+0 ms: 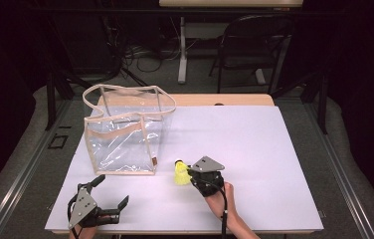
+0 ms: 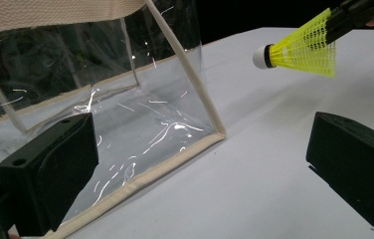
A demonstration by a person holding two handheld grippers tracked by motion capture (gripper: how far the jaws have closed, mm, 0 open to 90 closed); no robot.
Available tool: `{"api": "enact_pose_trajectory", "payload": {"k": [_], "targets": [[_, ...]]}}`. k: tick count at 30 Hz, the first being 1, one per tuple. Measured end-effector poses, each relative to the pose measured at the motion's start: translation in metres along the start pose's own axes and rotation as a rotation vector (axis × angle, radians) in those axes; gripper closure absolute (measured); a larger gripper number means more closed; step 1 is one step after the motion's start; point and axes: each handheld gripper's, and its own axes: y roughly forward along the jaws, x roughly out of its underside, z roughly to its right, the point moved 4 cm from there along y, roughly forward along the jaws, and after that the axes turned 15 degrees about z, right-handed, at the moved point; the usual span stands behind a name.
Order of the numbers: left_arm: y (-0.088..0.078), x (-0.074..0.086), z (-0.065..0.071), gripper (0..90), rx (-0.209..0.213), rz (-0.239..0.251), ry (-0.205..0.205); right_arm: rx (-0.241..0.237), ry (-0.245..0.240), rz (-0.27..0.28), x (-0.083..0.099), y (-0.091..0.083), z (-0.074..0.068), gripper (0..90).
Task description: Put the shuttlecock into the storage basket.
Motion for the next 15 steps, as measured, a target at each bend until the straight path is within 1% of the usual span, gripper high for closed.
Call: {"api": "enact_pose_trajectory", "payload": {"k": [6,15], "targets": [[0.0001,0.0000,0.0000,0.0,-0.001,0.000,-0.001,0.011,-0.012,0.007,-0.0025,-0.0013,0.0033,89.1],[0.0003,0.0000,0.0002,0.0,-0.001,0.002,-0.001,0.027,-0.009,0.013,-0.0048,-0.0030,0.0103,89.1]]}}
